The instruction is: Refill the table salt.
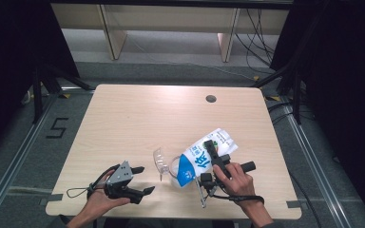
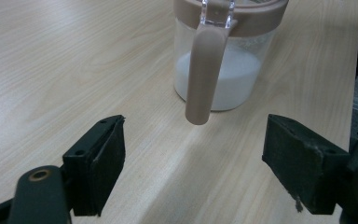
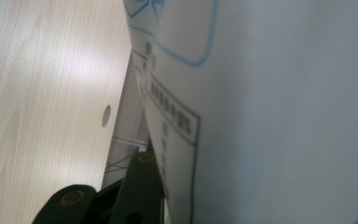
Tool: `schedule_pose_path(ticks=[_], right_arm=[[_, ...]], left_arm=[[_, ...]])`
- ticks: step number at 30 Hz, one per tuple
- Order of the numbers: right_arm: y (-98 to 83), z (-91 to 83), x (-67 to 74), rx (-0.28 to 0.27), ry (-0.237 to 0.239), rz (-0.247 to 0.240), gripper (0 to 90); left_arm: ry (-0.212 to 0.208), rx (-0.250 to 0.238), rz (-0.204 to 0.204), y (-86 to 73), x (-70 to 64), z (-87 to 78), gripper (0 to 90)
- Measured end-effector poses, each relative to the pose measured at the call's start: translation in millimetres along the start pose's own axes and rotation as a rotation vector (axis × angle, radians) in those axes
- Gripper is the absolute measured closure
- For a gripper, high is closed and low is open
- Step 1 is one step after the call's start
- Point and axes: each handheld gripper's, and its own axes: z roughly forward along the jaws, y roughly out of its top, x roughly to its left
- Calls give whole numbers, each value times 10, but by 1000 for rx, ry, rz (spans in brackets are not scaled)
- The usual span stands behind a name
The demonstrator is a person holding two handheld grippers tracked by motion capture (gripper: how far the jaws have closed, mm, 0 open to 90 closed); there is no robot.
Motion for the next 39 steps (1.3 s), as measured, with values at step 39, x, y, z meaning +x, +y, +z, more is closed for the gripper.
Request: schedule_pose_path(ticks=[39], right_arm=[[18, -10, 2, -13, 11, -10, 754]], left_arm=[[4, 12, 40, 8, 19, -8, 207]])
